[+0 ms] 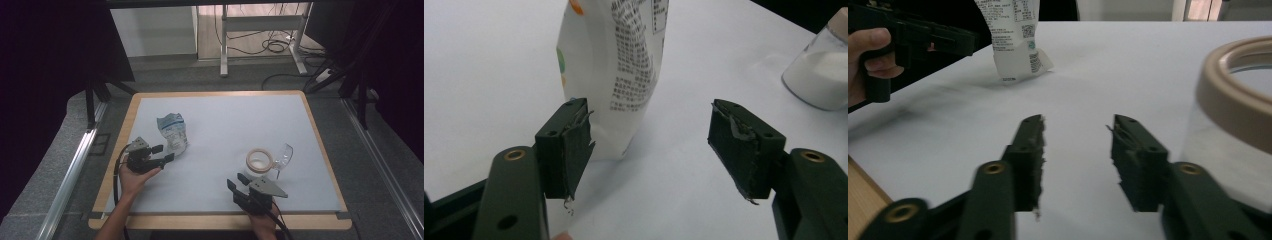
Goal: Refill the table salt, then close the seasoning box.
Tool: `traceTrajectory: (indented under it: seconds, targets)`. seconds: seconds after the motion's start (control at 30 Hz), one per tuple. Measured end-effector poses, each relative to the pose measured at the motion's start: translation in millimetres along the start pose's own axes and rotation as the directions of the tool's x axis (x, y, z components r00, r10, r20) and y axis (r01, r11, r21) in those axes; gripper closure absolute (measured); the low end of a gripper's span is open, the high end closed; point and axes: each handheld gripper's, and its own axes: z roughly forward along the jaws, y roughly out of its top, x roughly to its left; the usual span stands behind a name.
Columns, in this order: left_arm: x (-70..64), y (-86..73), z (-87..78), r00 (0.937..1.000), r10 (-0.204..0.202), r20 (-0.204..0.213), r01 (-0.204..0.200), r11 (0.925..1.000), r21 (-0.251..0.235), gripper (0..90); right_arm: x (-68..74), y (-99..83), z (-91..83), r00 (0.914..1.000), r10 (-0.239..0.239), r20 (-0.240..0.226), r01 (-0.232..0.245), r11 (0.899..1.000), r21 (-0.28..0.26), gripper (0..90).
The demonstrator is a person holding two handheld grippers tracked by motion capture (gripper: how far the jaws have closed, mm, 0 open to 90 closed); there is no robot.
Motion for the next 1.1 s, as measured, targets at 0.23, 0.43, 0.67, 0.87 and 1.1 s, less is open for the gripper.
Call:
traceTrajectory:
  seconds: [0.23, 0.43, 0.67, 0.87, 1.1]
  targets:
    - [-0.9, -3.1, 2.6, 1.0, 0.002, 0.003, -0.002, 0.9999, 0.011, 33.2, -20.8, 4.8, -27.9, 0.9973, -0.063, 0.039, 0.063, 0.998, -0.013, 86.0]
    - [-2.3, -4.2, 4.2, 1.0, 0.003, 0.009, -0.003, 0.9999, 0.013, 33.1, -43.6, 9.1, -52.2, 0.996, -0.058, 0.069, 0.06, 0.998, -0.034, 89.8]
    - [-3.6, -4.6, 5.8, 0.9999, 0.002, 0.011, -0.002, 0.9999, 0.013, 32.9, -55.8, 9.7, -59.5, 0.9959, -0.038, 0.082, 0.041, 0.999, -0.03, 89.8]
    - [-5.2, -4.8, 7.2, 0.9999, 0.007, 0.01, -0.008, 0.9998, 0.018, 32.5, -63.2, 11.0, -64.5, 0.9939, -0.034, 0.105, 0.037, 0.999, -0.031, 89.7]
    - [-6.7, -4.3, 7.6, 0.9999, 0.01, 0.014, -0.01, 0.9997, 0.02, 32.6, -82.2, 10.0, -71.8, 0.9885, 0.019, 0.15, -0.013, 0.999, -0.043, 89.7]
